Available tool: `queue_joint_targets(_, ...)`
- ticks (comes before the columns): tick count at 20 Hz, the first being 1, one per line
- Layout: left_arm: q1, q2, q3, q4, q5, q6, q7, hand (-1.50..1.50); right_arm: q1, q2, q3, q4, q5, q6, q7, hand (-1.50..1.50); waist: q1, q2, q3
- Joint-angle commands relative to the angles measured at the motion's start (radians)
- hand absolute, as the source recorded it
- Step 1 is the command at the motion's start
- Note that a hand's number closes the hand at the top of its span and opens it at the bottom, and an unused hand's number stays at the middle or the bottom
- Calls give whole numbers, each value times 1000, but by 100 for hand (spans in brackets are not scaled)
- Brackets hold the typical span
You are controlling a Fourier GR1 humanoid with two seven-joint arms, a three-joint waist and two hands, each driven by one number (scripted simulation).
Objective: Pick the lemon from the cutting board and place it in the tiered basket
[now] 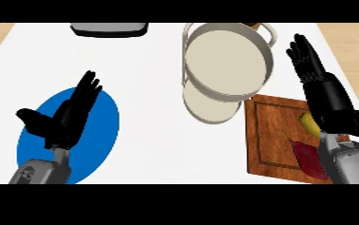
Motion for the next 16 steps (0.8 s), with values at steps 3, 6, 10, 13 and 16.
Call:
queue_joint_targets(3,-22,5,-23,32,-56,-28,-34,0,12,-33,1,148,-119,219,-49,-150,17,-8,32)
queue_joint_targets(6,-51,16,-86,24,-138,-33,-59,0,-53,-46,36,215,-224,374,39,-150,28,-5,33)
queue_joint_targets(10,27,-40,-131,22,-156,-27,-107,0,92,-26,12,312,-216,429,-170,-150,15,-12,33)
queue_joint_targets(13,-9,5,-59,68,-107,-110,-89,0,29,-56,-33,379,-170,497,-320,-150,14,-12,32)
queue_joint_targets(16,-18,-82,-103,129,-165,-51,-123,0,-12,-149,-58,303,-101,486,-293,-150,5,-13,31)
